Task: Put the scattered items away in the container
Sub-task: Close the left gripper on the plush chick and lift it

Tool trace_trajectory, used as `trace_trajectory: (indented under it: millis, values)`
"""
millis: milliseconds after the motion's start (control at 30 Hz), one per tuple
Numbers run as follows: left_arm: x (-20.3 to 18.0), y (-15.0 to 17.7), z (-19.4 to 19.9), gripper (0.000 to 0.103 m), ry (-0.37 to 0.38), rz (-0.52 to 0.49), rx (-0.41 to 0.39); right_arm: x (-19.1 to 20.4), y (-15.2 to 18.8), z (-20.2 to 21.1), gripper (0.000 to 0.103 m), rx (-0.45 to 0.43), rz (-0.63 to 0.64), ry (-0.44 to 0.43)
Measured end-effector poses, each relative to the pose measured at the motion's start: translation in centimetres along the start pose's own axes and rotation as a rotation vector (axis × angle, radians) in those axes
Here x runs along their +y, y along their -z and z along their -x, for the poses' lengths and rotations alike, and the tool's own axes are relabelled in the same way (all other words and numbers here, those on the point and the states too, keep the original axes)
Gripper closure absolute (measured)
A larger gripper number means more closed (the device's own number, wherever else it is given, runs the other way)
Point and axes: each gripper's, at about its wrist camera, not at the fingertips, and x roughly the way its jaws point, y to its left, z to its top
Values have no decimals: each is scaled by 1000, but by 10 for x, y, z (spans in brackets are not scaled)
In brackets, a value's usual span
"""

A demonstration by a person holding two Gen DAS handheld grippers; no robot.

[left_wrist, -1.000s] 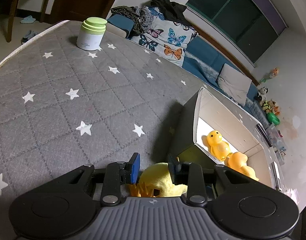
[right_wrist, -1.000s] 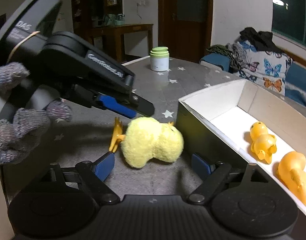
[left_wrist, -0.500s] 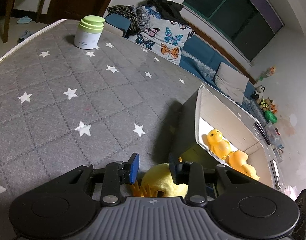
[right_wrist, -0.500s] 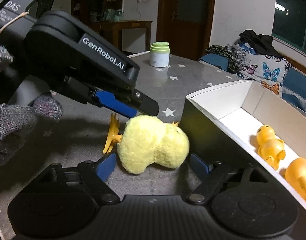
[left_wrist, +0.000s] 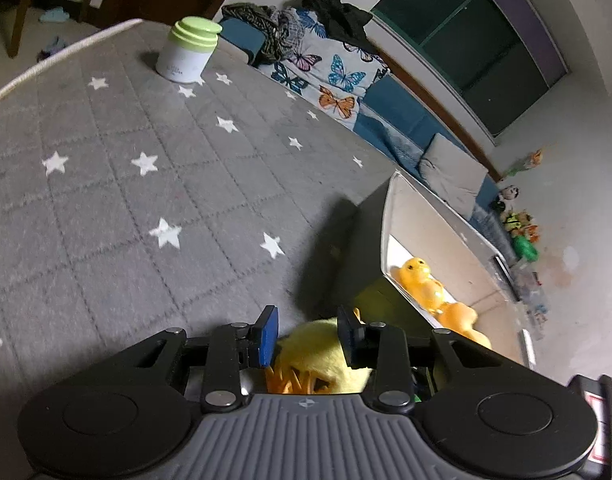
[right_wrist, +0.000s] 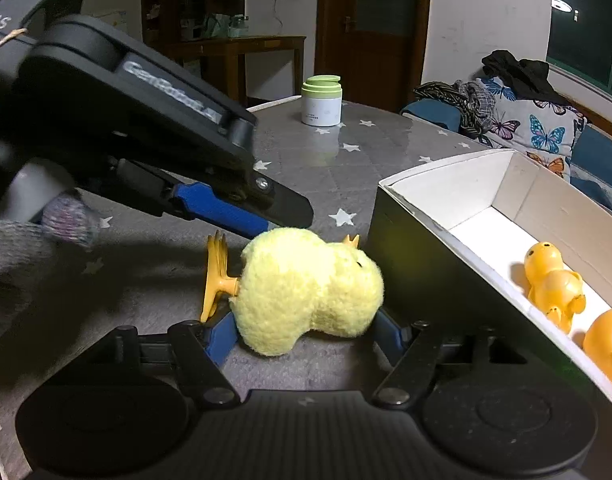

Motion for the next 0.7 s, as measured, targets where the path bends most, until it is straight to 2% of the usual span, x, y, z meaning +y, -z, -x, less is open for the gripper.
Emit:
trace_trajectory:
  millis: [233, 433, 700]
  values:
    - [-2, 5, 7, 63, 36, 10, 17, 2, 1, 0, 32, -8, 28, 6]
    - [-1, -1, -3, 61, 26, -5, 81, 5, 1, -1, 32, -14, 71, -7]
    - [-5, -4, -9, 56, 27, -14, 132, 0, 2, -1, 32, -11, 57, -35]
